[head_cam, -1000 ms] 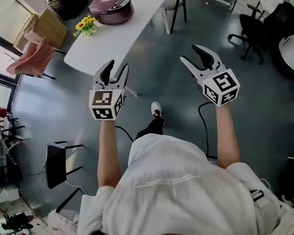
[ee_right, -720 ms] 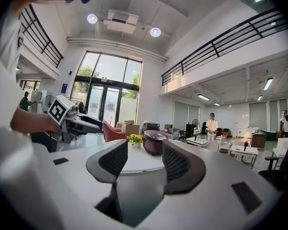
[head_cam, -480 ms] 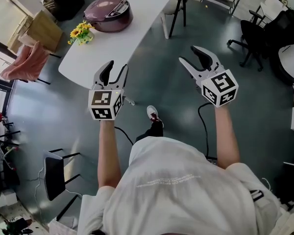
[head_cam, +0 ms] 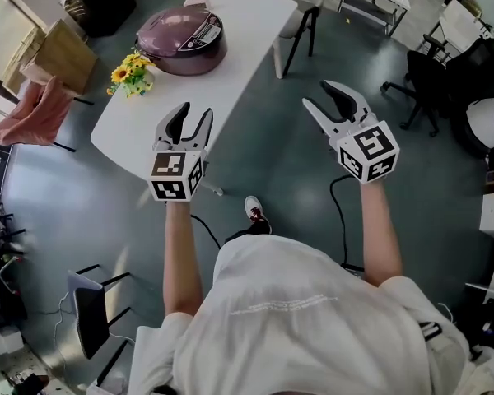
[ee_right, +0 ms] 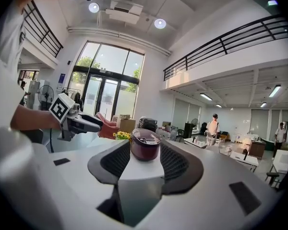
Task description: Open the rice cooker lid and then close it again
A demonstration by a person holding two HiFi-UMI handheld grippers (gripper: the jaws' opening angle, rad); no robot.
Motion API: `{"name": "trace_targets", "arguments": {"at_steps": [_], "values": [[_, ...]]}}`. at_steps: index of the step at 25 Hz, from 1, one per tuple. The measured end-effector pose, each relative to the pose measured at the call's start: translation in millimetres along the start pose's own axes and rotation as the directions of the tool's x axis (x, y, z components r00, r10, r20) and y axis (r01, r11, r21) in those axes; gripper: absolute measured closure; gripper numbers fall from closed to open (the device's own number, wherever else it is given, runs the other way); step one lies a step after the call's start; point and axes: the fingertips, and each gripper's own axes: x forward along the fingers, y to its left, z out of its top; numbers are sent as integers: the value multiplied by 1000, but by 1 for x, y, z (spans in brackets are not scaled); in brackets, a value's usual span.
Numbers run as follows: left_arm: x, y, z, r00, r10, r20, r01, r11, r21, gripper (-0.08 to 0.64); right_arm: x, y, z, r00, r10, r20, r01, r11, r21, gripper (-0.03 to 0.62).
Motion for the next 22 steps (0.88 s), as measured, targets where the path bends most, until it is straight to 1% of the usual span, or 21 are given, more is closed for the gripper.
{"name": "trace_targets", "arguments": {"at_steps": [6, 13, 18, 22], "values": [[38, 42, -6, 1000, 16, -10, -17, 999, -34, 353, 51, -23, 3, 999, 7, -34, -7, 1000, -13, 395], [70, 86, -14, 999, 37, -19, -38, 998, -57, 359, 111, -30, 9, 997, 35, -63, -40, 997, -73, 379], [84, 99, -22, 999, 30, -28, -32, 996, -79, 360, 140, -29, 12, 995, 65, -72, -71, 995, -74, 373], [92, 103, -29, 999, 16, -49, -20, 996, -87, 360, 156, -25, 6, 991, 87, -99, -94, 993, -75, 373]]}}
